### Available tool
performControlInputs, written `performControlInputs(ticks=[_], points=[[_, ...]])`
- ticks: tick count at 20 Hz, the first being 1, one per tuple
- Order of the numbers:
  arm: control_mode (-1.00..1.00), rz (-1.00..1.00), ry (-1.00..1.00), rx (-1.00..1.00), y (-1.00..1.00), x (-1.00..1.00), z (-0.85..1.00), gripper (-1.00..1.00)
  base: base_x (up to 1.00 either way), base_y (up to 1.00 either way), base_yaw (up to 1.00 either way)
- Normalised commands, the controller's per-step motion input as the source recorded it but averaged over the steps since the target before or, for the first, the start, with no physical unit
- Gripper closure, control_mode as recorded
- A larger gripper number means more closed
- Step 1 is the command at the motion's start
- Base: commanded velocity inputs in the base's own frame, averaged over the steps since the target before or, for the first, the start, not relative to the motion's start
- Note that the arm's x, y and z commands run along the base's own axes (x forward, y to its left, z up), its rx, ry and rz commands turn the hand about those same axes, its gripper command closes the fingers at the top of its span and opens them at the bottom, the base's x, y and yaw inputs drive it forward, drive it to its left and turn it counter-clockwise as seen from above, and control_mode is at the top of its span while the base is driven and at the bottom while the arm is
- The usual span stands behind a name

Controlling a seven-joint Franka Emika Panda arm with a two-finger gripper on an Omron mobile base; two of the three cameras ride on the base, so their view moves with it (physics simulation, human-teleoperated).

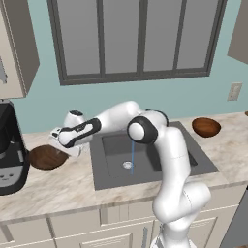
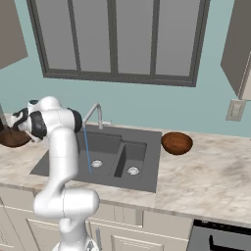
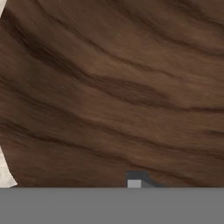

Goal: Rinse each bowl for a few seconds and place them down in the sink or on the counter.

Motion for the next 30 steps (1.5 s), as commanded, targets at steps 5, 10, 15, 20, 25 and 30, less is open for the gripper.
performControlInputs(ticks=[5,10,15,20,25,30], points=[[-1.0,0.0,0.0,0.0,0.27,0.09,-0.18,1.0,0.0,0.0,0.0],[-1.0,0.0,-0.05,0.0,-0.13,-0.06,0.09,1.0,0.0,0.0,0.0],[-1.0,0.0,-0.09,-0.03,-0.52,-0.3,0.33,1.0,0.0,0.0,0.0],[-1.0,-0.06,-0.04,-0.05,-0.61,-0.34,0.22,1.0,0.0,0.0,0.0],[-1.0,-0.18,0.0,0.0,-0.62,-0.3,0.02,1.0,0.0,0.0,0.0],[-1.0,-0.3,0.0,0.01,-0.5,-0.08,0.03,1.0,0.0,0.0,0.0]])
